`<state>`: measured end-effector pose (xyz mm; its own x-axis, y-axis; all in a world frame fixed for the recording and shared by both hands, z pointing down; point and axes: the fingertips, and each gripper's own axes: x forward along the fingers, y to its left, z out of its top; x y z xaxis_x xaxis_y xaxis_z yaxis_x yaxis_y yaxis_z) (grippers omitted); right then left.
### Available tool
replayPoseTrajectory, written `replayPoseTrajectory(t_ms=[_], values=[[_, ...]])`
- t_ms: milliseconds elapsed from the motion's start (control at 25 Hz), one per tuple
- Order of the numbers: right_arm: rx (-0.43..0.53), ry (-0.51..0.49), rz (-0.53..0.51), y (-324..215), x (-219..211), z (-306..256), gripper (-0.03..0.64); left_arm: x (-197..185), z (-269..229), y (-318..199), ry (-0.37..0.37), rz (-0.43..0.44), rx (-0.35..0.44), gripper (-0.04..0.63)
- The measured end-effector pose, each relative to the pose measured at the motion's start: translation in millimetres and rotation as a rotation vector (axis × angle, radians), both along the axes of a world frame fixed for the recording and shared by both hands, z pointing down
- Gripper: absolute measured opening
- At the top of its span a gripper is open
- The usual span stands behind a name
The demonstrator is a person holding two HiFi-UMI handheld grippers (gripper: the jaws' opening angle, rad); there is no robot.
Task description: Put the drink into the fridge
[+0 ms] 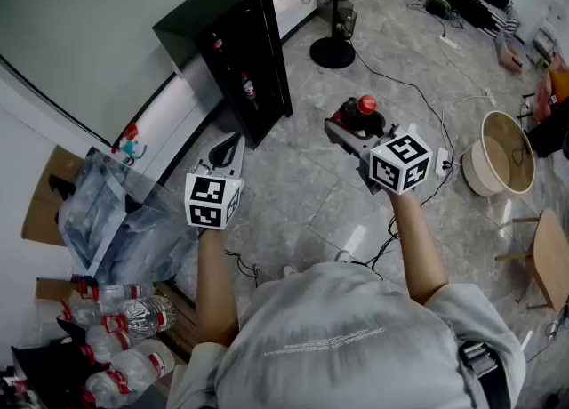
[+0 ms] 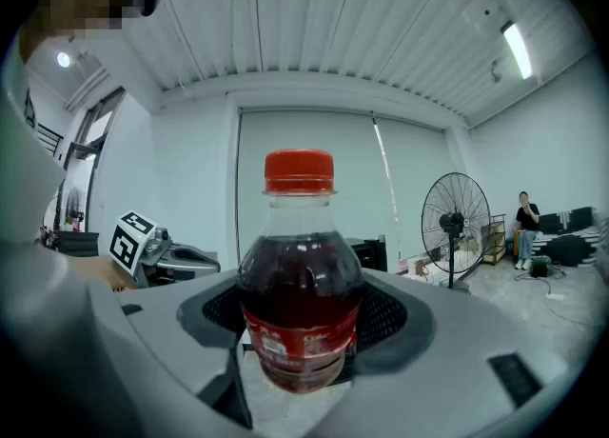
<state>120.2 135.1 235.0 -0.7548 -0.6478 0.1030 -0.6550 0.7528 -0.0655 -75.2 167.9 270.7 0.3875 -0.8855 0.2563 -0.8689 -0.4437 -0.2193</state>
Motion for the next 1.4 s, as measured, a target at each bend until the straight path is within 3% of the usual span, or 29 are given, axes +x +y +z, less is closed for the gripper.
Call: replayPoseTrajectory(t_ms=[400,1080,1400], values=[[-0.027,-0.042,-0.033,-16,22,6,0.304,25,6,-16,-0.007,-0.009,-0.02,0.017],[-0.036,-0.012,-0.146,-63,79,23,0.304,93,20,-53,-0.026,-0.109,-0.045,0.017],[-0.06,-0.007,-0.144,-92,88,33,0.304,95,30,-81,-0.019,-0.115,-0.071,0.017]])
